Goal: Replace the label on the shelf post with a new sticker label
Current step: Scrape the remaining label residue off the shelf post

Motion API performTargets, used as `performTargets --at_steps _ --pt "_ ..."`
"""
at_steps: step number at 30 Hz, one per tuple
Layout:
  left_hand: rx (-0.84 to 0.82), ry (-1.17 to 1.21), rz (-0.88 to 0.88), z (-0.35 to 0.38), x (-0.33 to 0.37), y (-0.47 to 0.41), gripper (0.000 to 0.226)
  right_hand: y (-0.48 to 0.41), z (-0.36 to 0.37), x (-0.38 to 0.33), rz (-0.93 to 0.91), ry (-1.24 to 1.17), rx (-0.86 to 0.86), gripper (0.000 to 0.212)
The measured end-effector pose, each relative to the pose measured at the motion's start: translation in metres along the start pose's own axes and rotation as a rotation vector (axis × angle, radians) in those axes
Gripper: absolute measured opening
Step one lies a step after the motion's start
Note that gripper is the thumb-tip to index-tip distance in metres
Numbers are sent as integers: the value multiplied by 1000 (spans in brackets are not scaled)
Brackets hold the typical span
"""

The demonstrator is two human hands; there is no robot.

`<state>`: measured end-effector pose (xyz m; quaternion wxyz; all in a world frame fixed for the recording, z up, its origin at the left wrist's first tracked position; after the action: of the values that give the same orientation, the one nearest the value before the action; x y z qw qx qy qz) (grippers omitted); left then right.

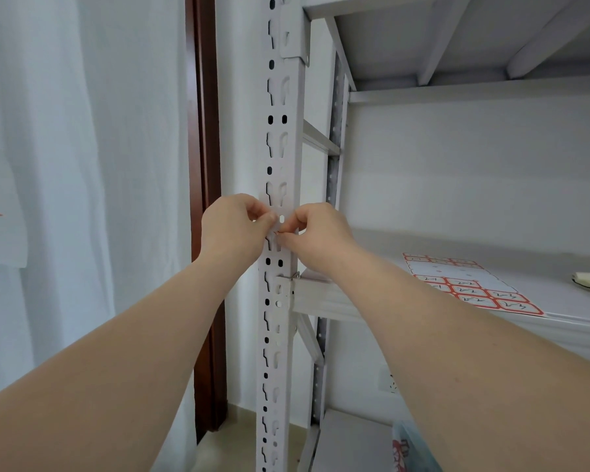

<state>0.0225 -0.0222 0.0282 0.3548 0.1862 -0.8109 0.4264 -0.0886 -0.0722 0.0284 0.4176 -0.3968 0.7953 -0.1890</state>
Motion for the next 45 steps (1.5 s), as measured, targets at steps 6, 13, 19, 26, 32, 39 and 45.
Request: performTargets --at_steps 6,13,19,26,32,39,45 --pt "-16 29 -20 0 0 1 15 0 1 1 -8 6 5 6" --pt "-5 39 -38 2 -2 0 14 -1 2 2 -14 20 8 8" --pt "2 30 -24 2 -2 0 11 0 2 2 -16 9 11 8" --pt "5 17 -13 2 -1 0 11 -1 3 3 -14 6 19 8" --pt "6 4 -6 1 0 1 12 0 3 3 -10 -1 17 9" --pt "0 -8 -2 1 1 0 12 -1 3 3 -7 -6 14 13" --pt "-32 12 -21 -3 -4 -1 10 0 2 3 -19 -16 15 9"
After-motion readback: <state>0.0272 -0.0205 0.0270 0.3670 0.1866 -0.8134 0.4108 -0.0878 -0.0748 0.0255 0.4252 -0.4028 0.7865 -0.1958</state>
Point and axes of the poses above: each hand's wrist, its own y-axis away from the middle knuckle, its own z-axis out of the palm, x = y × z, the point moved 1 cm from there along -y, towards the middle knuckle, and after that the axes turned 11 degrees about -z, right-handed, at the moved point
